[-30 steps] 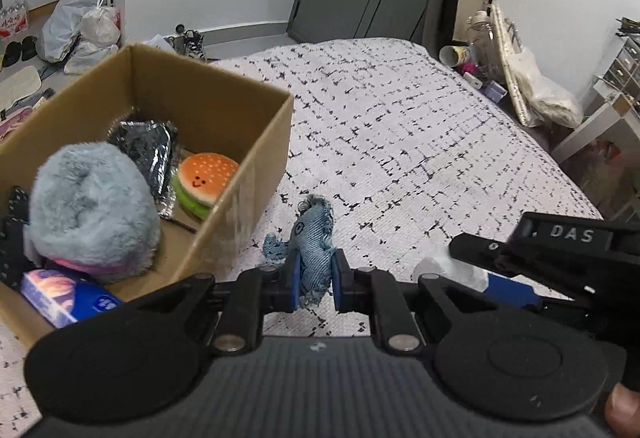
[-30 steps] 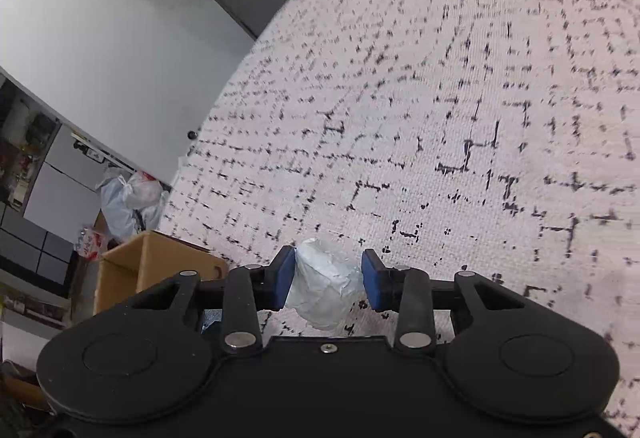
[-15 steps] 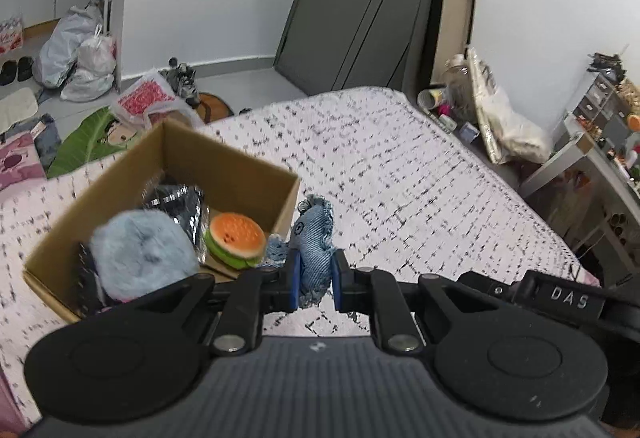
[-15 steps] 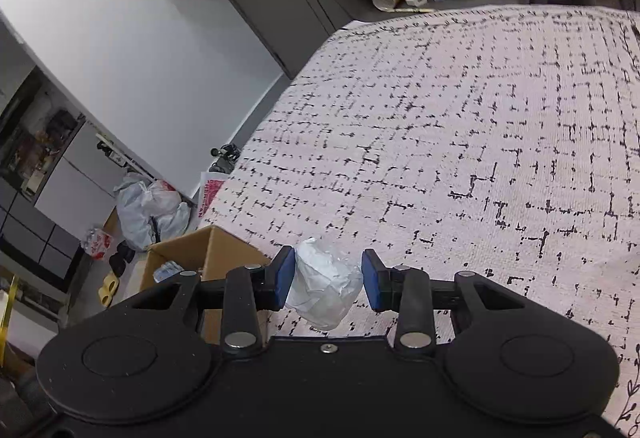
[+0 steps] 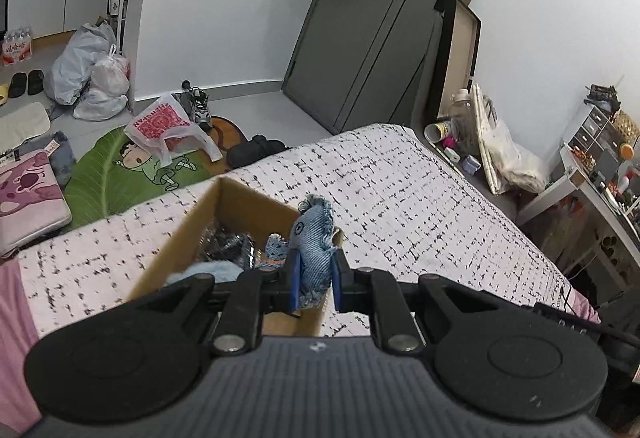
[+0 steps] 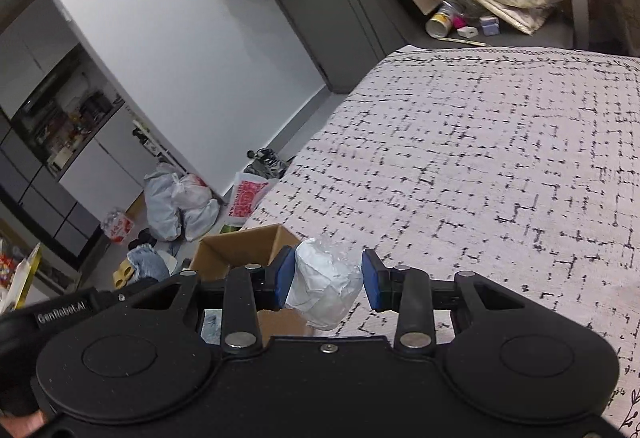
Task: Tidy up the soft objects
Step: 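Carry the small blue plush and white tissue over the box with both tools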
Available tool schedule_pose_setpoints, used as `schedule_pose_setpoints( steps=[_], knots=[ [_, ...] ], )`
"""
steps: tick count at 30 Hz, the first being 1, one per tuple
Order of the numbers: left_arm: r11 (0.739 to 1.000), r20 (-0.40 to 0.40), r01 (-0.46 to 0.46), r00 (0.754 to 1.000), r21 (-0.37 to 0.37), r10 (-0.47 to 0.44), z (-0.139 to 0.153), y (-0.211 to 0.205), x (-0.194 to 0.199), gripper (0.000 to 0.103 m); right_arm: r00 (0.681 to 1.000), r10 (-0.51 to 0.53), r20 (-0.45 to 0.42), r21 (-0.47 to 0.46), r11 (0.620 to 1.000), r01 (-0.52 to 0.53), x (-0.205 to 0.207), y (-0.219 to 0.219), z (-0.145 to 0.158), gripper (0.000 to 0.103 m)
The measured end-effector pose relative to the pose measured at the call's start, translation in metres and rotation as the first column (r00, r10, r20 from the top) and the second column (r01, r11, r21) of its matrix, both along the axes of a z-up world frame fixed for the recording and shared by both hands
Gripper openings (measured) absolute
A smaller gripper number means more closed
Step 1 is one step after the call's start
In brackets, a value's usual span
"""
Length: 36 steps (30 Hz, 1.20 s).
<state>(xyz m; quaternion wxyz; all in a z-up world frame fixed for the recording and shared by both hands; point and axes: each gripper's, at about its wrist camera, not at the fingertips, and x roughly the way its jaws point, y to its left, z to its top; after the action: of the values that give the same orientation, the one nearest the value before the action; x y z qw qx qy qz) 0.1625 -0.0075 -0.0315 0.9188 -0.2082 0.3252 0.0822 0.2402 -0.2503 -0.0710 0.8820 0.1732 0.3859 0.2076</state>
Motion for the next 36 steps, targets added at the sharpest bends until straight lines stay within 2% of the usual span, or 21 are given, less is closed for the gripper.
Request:
schedule_pose_setpoints(
  steps=[13,18,33,36],
  knots=[
    [0.996,-0.011,-0.003,1.0,-0.088,0.002,0.003,0.046,-0.007,0.015,0.996,0.088,0.023,-0.01,0.996,-0.088,-0.013,0.04,0.006,0.036],
    [0.992,0.003,0.026,1.0,-0.124,-0.026,0.0,0.06,-0.007,0.015,0.992,0.123,0.01,-0.031,0.992,-0.123,-0.015,0.06,0.001,0.036],
    [0.972,-0.022,0.06,0.998,-0.227,-0.067,-0.032,0.094,0.004,0.015,0.98,0.196,-0.03,-0.086,0.976,-0.198,-0.021,0.117,-0.013,0.036],
    [0.966,-0.038,0.055,0.997,-0.251,-0.067,-0.042,0.098,0.008,0.015,0.979,0.195,-0.058,-0.087,0.976,-0.2,-0.018,0.125,-0.019,0.039]
  ],
)
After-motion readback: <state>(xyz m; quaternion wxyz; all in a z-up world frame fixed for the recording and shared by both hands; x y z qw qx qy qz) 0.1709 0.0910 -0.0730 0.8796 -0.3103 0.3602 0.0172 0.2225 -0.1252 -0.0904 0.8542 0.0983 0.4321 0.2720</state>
